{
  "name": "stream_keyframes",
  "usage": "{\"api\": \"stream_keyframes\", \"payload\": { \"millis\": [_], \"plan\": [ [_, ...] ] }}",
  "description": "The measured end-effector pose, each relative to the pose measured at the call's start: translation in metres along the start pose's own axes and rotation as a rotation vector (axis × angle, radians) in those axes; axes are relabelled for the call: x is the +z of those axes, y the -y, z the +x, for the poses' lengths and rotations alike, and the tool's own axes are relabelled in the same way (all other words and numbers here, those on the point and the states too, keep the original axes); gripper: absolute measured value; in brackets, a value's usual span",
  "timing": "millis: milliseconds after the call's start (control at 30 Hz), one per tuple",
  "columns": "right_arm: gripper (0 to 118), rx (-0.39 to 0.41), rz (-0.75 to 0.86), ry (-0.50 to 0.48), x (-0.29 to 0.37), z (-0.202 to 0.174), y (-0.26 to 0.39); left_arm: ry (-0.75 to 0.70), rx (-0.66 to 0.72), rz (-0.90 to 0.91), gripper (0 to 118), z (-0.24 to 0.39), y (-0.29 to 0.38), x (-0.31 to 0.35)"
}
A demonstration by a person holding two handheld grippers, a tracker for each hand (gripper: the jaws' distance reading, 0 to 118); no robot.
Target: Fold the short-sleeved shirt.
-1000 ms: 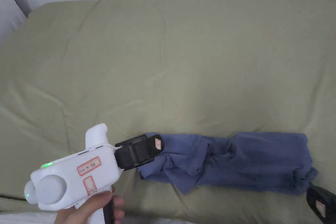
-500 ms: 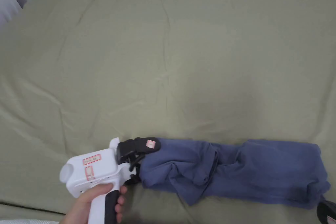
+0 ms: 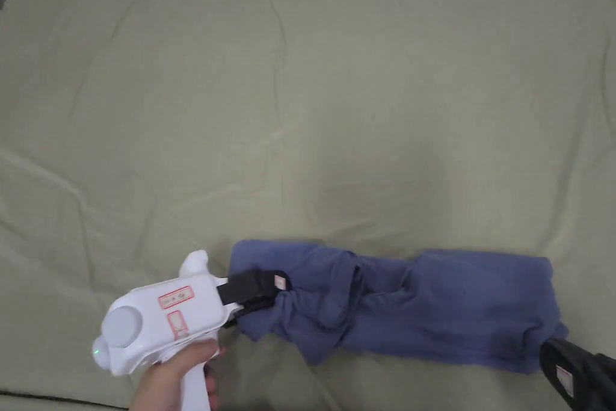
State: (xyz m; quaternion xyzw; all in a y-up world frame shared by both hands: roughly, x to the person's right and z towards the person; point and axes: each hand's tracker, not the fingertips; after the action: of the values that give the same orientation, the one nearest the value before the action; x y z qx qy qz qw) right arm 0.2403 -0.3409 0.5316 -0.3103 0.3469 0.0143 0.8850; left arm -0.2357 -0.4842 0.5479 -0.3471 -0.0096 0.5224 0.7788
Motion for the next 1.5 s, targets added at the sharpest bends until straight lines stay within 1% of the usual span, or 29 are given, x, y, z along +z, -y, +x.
{"api": "stream_keyframes", "payload": {
  "millis": [33, 67, 133, 200, 233, 267, 367, 500, 567, 667, 700, 733, 767, 800, 833, 867, 933, 967, 1033, 1067, 1100, 1133, 1167, 1200, 1233, 1333, 1367, 1433, 1500],
  "plan": [
    [0, 0.002, 0.005, 0.001, 0.001, -0.001, 0.0, -0.023, 0.015, 0.033, 13, -0.001, -0.004, 0.011],
    [0, 0.005, 0.012, 0.002, 0.003, -0.002, 0.0, -0.092, -0.011, 0.078, 13, 0.001, -0.008, 0.023],
    [0, 0.007, 0.024, -0.008, 0.008, -0.003, 0.0, -0.209, -0.124, 0.098, 13, 0.005, -0.02, 0.05],
    [0, 0.006, 0.027, -0.018, 0.011, -0.004, 0.001, -0.321, -0.2, 0.135, 13, 0.024, -0.019, 0.059],
    [0, 0.004, 0.027, -0.019, 0.012, -0.004, 0.002, -0.345, -0.237, 0.135, 13, 0.039, -0.016, 0.062],
    [0, 0.004, 0.028, -0.017, 0.014, -0.003, 0.003, -0.326, -0.283, 0.127, 13, 0.056, -0.009, 0.058],
    [0, 0.009, 0.034, 0.023, 0.018, -0.002, 0.002, -0.302, -0.408, 0.112, 13, 0.114, 0.024, 0.032],
    [0, -0.006, 0.022, 0.096, 0.025, 0.009, 0.0, -0.334, -0.528, 0.012, 13, 0.174, 0.082, -0.051],
    [0, -0.02, 0.025, 0.107, 0.029, 0.019, 0.002, -0.362, -0.593, -0.032, 13, 0.177, 0.105, -0.096],
    [0, -0.046, 0.022, 0.135, 0.034, 0.035, 0.004, -0.488, -0.627, -0.031, 14, 0.166, 0.123, -0.136],
    [0, -0.052, 0.027, 0.138, 0.036, 0.041, 0.005, -0.503, -0.644, -0.004, 17, 0.163, 0.126, -0.139],
    [0, -0.055, 0.027, 0.14, 0.037, 0.045, 0.005, -0.486, -0.646, -0.015, 27, 0.164, 0.127, -0.138],
    [0, -0.057, 0.026, 0.139, 0.038, 0.048, 0.005, -0.452, -0.635, -0.025, 52, 0.164, 0.124, -0.128],
    [0, -0.056, 0.028, 0.137, 0.039, 0.05, 0.005, -0.371, -0.609, -0.039, 77, 0.171, 0.124, -0.115],
    [0, -0.054, 0.03, 0.136, 0.039, 0.051, 0.005, -0.332, -0.611, -0.047, 102, 0.179, 0.125, -0.102],
    [0, -0.052, 0.031, 0.134, 0.04, 0.053, 0.005, -0.313, -0.66, -0.015, 113, 0.188, 0.128, -0.084],
    [0, -0.053, 0.033, 0.124, 0.039, 0.054, 0.007, -0.192, -0.782, 0.072, 114, 0.2, 0.124, -0.041],
    [0, -0.056, 0.034, 0.12, 0.038, 0.055, 0.008, -0.175, -0.802, 0.094, 117, 0.201, 0.121, -0.027],
    [0, -0.064, 0.031, 0.115, 0.036, 0.056, 0.012, -0.156, -0.769, 0.179, 118, 0.195, 0.105, -0.001],
    [0, -0.07, 0.029, 0.112, 0.036, 0.056, 0.013, -0.167, -0.714, 0.23, 117, 0.188, 0.094, 0.004],
    [0, -0.079, 0.03, 0.108, 0.037, 0.057, 0.015, -0.224, -0.641, 0.258, 117, 0.177, 0.083, 0.004],
    [0, -0.087, 0.031, 0.107, 0.038, 0.057, 0.018, -0.278, -0.557, 0.265, 109, 0.167, 0.072, -0.004],
    [0, -0.09, 0.03, 0.108, 0.039, 0.057, 0.019, -0.251, -0.481, 0.207, 66, 0.159, 0.065, -0.015],
    [0, -0.093, 0.026, 0.111, 0.04, 0.057, 0.021, -0.183, -0.412, 0.146, 21, 0.152, 0.066, -0.026],
    [0, -0.094, 0.021, 0.114, 0.041, 0.058, 0.022, -0.13, -0.41, 0.127, 12, 0.152, 0.073, -0.04],
    [0, -0.102, 0.011, 0.134, 0.043, 0.061, 0.026, -0.201, -0.567, 0.058, 12, 0.168, 0.116, -0.1],
    [0, -0.109, 0.01, 0.139, 0.044, 0.062, 0.026, -0.148, -0.571, 0.034, 12, 0.17, 0.128, -0.114],
    [0, -0.113, 0.001, 0.148, 0.043, 0.063, 0.026, -0.042, -0.531, -0.019, 12, 0.171, 0.153, -0.139],
    [0, -0.093, -0.017, 0.151, 0.037, 0.064, 0.023, -0.088, -0.474, -0.081, 12, 0.169, 0.161, -0.166]
  ]
}}
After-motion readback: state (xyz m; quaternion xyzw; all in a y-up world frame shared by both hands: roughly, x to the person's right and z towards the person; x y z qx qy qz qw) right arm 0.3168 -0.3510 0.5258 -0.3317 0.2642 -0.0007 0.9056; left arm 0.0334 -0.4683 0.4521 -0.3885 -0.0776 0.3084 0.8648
